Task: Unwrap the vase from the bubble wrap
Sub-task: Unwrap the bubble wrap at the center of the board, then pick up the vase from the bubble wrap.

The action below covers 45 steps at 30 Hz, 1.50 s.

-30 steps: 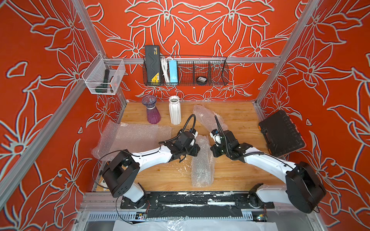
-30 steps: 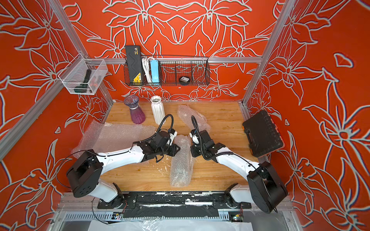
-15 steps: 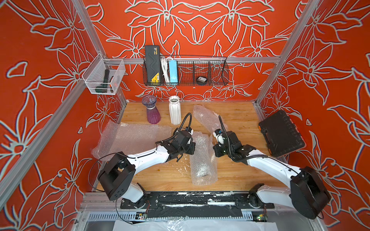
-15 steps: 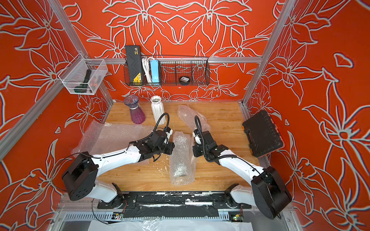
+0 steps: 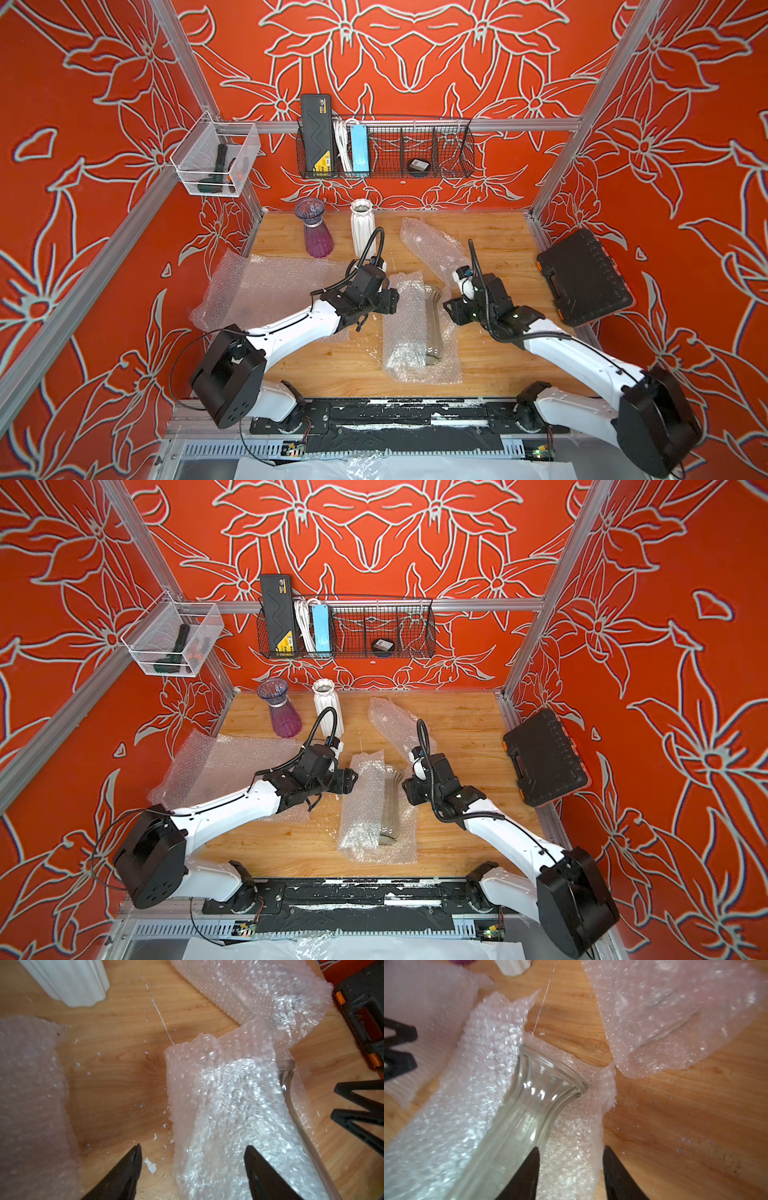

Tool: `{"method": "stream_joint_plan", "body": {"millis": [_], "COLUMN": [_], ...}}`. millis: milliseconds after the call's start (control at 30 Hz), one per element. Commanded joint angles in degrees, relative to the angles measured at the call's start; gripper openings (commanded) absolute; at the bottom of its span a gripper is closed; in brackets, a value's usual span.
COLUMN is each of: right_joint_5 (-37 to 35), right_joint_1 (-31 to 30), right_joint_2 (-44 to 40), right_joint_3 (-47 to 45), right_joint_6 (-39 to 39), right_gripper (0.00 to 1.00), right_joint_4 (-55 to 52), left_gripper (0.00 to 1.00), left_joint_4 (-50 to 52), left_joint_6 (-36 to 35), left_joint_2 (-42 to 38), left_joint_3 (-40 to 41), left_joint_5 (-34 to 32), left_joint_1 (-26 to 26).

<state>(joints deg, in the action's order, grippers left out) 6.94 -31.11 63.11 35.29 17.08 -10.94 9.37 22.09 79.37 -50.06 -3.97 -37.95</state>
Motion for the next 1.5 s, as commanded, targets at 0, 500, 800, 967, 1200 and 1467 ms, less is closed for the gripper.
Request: {"method": "stream_joint_plan", "body": {"millis": [0,500,800,967,1200,1467], "right_joint_5": [-2.4,-1.2,-1.3,-2.7,-5.6,-9.9], "right_joint_1": [0.1,0.1,0.1,0.2,0.2,0.1], "right_joint_2": [-4.9,-17.4,-24.8,-28.8,-34.4,-45.3], "right_joint_3": [1.1,-5.1,-8.7,-9.7,-11.6,-14.8], "right_joint_6": [-1.2,1.8,3.7,3.4,2.7,2.5], "right_gripper": [0.59,0.65,0.98,0.98,0.98,0.98], "right_joint_4": [-5.1,-9.9,-8.3,-8.6,-10.1,-12.4], "left_gripper": [0.78,0.88,1.00,1.00,0.99,0.85], "left_joint_4": [7.1,2.1,9.2,12.9,20.2,27.8], "left_joint_6": [-3.9,3.0,1.8,2.1,1.5,1.1], "left_joint_2": [-4.2,6.1,19.0,25.2,35.5,44.8], "left_joint_3": [-4.6,-12.5,-21.3,-27.0,-37.3,-48.0], "left_joint_5": [-3.8,5.3,2.4,2.7,2.7,1.1], "left_joint_1": [-3.9,-15.1,-12.9,-12.4,-12.4,-11.9]}}
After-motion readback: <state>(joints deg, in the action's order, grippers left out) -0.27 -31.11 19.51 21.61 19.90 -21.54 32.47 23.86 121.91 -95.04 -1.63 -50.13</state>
